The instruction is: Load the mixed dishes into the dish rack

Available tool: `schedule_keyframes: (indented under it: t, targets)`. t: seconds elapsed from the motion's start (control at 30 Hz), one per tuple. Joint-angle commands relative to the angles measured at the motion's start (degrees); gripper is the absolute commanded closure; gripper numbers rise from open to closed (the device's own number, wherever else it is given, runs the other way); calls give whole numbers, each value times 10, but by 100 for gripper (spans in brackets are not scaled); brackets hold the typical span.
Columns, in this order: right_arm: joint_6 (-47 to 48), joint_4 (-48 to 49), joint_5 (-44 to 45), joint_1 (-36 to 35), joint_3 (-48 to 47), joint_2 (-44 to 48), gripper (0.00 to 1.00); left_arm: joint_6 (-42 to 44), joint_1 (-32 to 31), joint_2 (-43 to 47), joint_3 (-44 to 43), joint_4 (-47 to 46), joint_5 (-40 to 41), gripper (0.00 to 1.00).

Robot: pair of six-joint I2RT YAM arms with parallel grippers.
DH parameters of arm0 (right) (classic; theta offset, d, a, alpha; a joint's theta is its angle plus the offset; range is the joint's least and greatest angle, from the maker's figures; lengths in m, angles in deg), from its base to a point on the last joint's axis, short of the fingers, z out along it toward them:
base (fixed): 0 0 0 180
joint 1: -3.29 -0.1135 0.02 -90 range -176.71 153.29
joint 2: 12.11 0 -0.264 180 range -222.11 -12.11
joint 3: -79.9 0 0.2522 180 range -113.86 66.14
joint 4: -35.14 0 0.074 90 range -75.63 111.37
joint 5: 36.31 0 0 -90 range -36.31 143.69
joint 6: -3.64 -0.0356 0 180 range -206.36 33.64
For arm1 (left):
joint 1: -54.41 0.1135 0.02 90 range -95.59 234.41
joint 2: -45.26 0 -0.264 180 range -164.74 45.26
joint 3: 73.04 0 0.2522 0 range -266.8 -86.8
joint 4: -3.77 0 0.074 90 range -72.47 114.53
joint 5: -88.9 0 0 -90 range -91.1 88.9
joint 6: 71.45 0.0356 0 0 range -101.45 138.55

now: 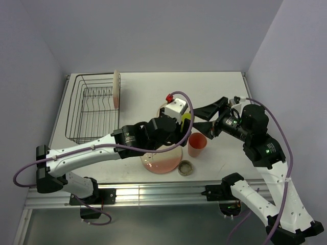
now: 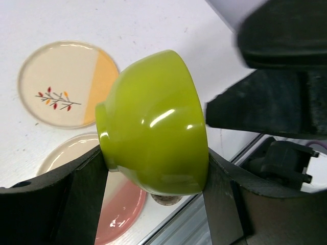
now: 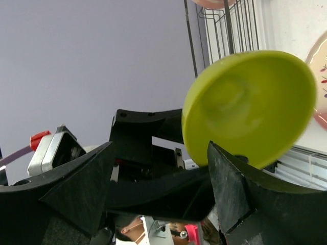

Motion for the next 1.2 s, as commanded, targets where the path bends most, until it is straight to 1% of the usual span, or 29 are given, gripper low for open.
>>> schedule_keyframes:
  t: [0.0, 0.13, 0.2, 0.23, 0.3, 0.33, 0.37, 0.43, 0.47, 0.53, 0.57, 0.6, 0.63, 0.7, 0.73, 0.77, 0.83, 0.87, 0.97, 1.07, 1.13, 1.17]
  targets:
    - [34, -23, 5, -1, -32, 0, 20, -1, 14, 46, 0, -5, 27, 100]
    - [67, -82, 46, -1, -51, 10, 20, -7, 33, 93, 17, 34, 64, 100]
    - [86, -95, 70, -1, -66, 11, 20, -16, 48, 115, 26, 72, 96, 100]
    - [93, -102, 77, -1, -72, 11, 20, -20, 64, 139, 37, 99, 116, 100]
    - [104, -102, 76, -1, -69, 9, 20, -28, 86, 168, 51, 121, 129, 100]
    - [106, -96, 73, -1, -66, 7, 20, -30, 99, 195, 64, 134, 132, 100]
    - [108, -89, 63, -1, -53, 4, 20, -31, 127, 206, 70, 156, 140, 100]
    - [110, -71, 55, -1, -39, 3, 21, -32, 155, 237, 85, 178, 147, 100]
    - [111, -66, 51, -1, -26, 2, 21, -31, 189, 243, 89, 188, 148, 100]
    - [115, -53, 46, -1, -11, 0, 21, -25, 223, 258, 97, 219, 149, 100]
    - [122, -52, 44, -1, -9, -4, 21, -20, 257, 263, 103, 223, 149, 100]
    - [127, -49, 41, -1, -8, -7, 21, -10, 277, 267, 115, 227, 142, 100]
    - [131, -47, 40, -1, -5, -9, 21, -4, 322, 277, 121, 227, 134, 100]
    - [145, -45, 37, -1, -3, -17, 21, 18, 368, 285, 138, 220, 107, 100]
    - [150, -45, 35, -1, -2, -19, 21, 23, 390, 292, 154, 216, 102, 100]
    - [160, -45, 33, -1, 0, -23, 21, 26, 427, 293, 162, 216, 99, 100]
    - [170, -43, 29, -1, 8, -26, 21, 34, 460, 301, 182, 214, 95, 100]
    - [177, -41, 26, -1, 13, -29, 21, 38, 489, 303, 187, 210, 93, 100]
    - [184, -23, 3, -1, 37, -32, 21, 51, 538, 292, 200, 212, 85, 100]
    - [189, -3, -13, -1, 64, -27, 21, 57, 563, 269, 209, 212, 104, 100]
    - [192, 10, -18, -1, 77, -26, 21, 65, 579, 256, 213, 209, 102, 100]
    - [196, 12, -23, -1, 86, -26, 21, 69, 596, 251, 214, 201, 93, 100]
